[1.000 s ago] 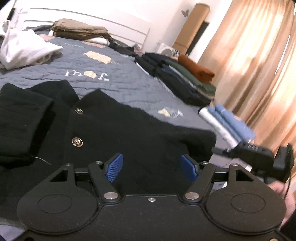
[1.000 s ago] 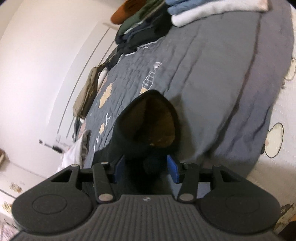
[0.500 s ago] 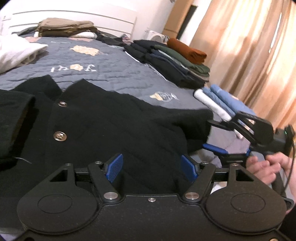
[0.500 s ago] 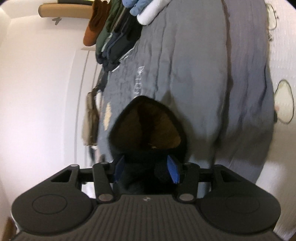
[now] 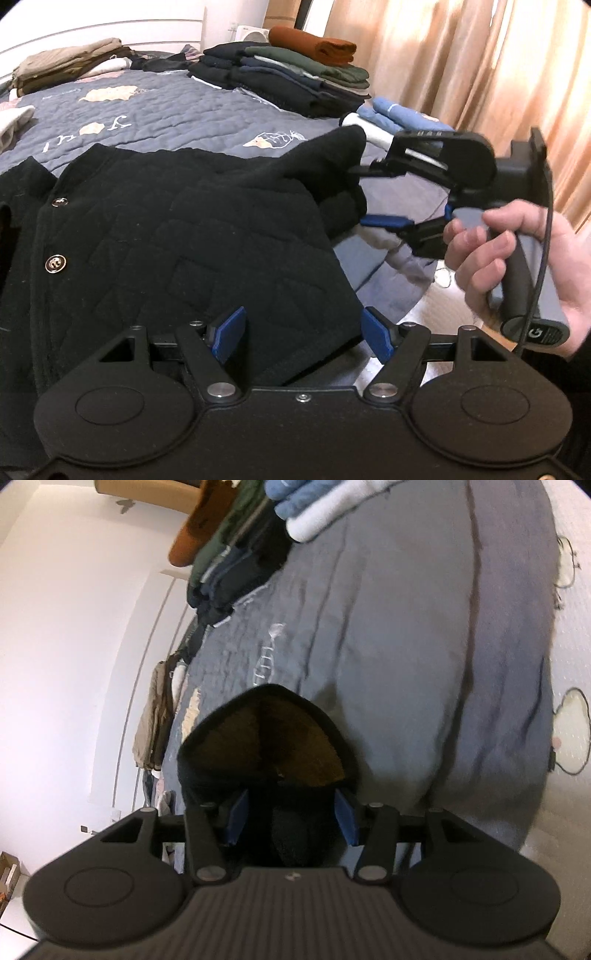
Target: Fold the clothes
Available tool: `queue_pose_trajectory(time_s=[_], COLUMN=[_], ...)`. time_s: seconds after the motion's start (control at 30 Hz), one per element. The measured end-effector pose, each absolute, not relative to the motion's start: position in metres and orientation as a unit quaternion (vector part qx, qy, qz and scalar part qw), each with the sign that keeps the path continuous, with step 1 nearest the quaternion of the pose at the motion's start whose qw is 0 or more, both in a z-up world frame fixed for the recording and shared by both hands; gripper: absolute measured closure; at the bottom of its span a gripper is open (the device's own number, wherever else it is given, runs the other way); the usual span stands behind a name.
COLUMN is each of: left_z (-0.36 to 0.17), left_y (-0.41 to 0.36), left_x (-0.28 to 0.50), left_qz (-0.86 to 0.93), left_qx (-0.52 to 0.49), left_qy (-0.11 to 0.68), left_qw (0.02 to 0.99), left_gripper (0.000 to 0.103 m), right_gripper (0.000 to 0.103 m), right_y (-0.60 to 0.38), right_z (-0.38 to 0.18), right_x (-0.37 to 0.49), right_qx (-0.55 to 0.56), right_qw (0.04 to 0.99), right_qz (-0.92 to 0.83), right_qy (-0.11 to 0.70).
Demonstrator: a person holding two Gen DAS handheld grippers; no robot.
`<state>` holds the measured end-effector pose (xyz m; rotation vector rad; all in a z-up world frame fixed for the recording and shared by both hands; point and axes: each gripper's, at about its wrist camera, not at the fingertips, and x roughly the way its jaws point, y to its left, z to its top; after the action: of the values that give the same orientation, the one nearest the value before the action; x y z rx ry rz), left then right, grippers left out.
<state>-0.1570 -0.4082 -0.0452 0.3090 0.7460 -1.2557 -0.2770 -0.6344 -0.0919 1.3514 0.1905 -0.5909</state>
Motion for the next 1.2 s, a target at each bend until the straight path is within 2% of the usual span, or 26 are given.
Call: queue_pose_trajectory(time_s=[0.27,0.33,0.4,0.53,0.77,0.97,1.07,1.17,1.2], left_z=[-0.049,-0.048,-0.047,-0.047,-0.045,-0.045,-0.044,-0.044,-0.045], left_y=[-0.409,-0.41,-0.41,-0.411,-0.411,-0.411,-0.411,-0.41,-0.41], left_x=[-0.157,-0.156,-0.155,-0.156,-0.156,-0.158,-0.159,-0.159,-0.159], left_qz=[-0.567,-0.566,-0.565,-0.565,-0.562,-0.56,-0.56,-0.56,-0.559], left_qx=[0.155,0.154,0.153,0.157,0.154,0.159,0.16,0.159,0.159], left_qy=[0.34,0.34,0.34,0.336,0.333,0.327,0.322,0.318,0.32], left_qw=[0.734,0.735,0.736,0.737,0.741,0.744,0.746,0.748,0.748], left_gripper=[0.037,0.037,0.037,0.037,0.037,0.037,0.037,0.037,0.037], right_gripper=[0.052,0.052,0.047,0.043,0.042,0.042,0.042,0.053,0.069], right_y=[-0.63,-0.631,-0.634,-0.645,-0.645,-0.646,-0.647,-0.651,-0.651], right_z=[-0.079,-0.082,-0.088,-0.105,-0.131,-0.141,-0.139,-0.138,-0.138], right_x=[-0.287,-0.297,-0.305,-0.314,-0.301,-0.293,-0.292,-0.287,-0.286], right_qx=[0.626,0.668,0.704,0.752,0.797,0.846,0.844,0.838,0.837], right_qw=[0.742,0.715,0.685,0.627,0.566,0.505,0.506,0.511,0.512], right_qz=[-0.234,-0.206,-0.19,-0.203,-0.204,-0.172,-0.177,-0.182,-0.18], right_qy=[0.051,0.027,0.006,-0.006,0.041,0.022,0.03,0.062,0.067])
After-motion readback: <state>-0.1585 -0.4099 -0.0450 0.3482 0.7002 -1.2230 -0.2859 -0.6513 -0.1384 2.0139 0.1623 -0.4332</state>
